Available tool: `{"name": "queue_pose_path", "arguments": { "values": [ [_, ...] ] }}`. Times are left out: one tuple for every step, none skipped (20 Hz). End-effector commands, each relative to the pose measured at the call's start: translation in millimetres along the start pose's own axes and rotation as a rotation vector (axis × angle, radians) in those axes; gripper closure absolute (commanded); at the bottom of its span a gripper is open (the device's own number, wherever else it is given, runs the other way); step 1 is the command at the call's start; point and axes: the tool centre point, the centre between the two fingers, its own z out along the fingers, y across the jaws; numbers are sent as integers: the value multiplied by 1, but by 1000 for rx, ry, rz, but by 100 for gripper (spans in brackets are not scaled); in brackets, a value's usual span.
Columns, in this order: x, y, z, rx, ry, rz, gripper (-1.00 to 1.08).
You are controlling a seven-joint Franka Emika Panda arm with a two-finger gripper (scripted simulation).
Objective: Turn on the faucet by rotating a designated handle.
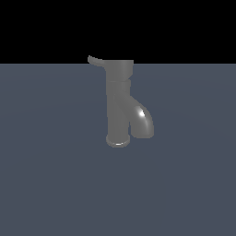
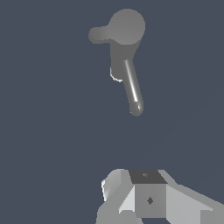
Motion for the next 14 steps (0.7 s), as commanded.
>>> {"name": "queue_pose_path", "arguments": {
  "values": [
    [0,0,0,0,0,0,108],
    [0,0,0,-1,0,1,108],
    [0,1,0,-3,-1,2,108],
    [1,1,0,-6,-2,4,108],
    [2,3,0,-10,-4,8,108],
    [2,4,0,-16,-6,12,108],
    [3,5,0,-23,-9,16,108],
    [4,7,0,-28,-11,20,108],
    [4,8,0,-33,-13,22,108],
    [4,9,-1,-36,-14,24,108],
    [4,9,-1,-38,-15,24,108],
    [4,9,-1,-38,-15,24,108],
    [4,9,-1,-37,-14,24,108],
    [4,9,0,-36,-14,24,108]
  ]
}}
